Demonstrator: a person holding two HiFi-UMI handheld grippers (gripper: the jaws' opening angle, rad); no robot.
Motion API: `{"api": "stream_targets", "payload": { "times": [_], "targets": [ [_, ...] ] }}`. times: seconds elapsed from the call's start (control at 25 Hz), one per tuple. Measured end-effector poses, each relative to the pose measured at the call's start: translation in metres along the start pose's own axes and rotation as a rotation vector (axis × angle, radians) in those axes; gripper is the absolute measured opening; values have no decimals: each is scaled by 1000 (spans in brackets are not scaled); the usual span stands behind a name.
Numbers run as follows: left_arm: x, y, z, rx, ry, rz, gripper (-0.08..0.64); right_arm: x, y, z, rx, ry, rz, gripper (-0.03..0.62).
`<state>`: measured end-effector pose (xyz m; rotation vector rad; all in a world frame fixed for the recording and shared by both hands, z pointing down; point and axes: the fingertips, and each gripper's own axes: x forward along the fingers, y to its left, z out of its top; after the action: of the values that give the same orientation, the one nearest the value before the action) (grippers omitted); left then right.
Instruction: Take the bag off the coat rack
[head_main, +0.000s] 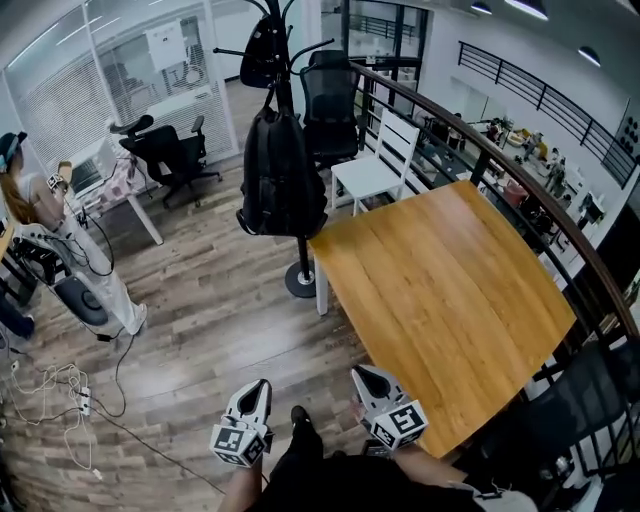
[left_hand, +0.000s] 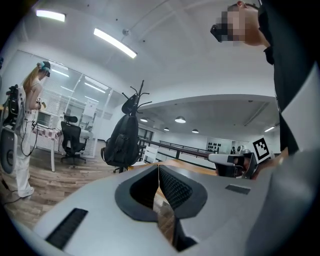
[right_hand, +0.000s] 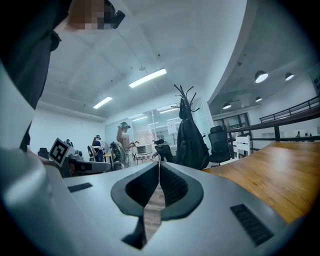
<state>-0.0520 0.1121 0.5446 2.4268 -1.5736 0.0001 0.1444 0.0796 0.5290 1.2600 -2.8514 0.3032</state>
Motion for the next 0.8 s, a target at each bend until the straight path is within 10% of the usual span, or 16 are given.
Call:
{"api": "stream_targets", "payload": {
  "times": [0.8],
  "targets": [
    [110, 148, 112, 111, -184, 66, 17, 165, -62, 76, -114, -65, -91, 34]
  ]
}}
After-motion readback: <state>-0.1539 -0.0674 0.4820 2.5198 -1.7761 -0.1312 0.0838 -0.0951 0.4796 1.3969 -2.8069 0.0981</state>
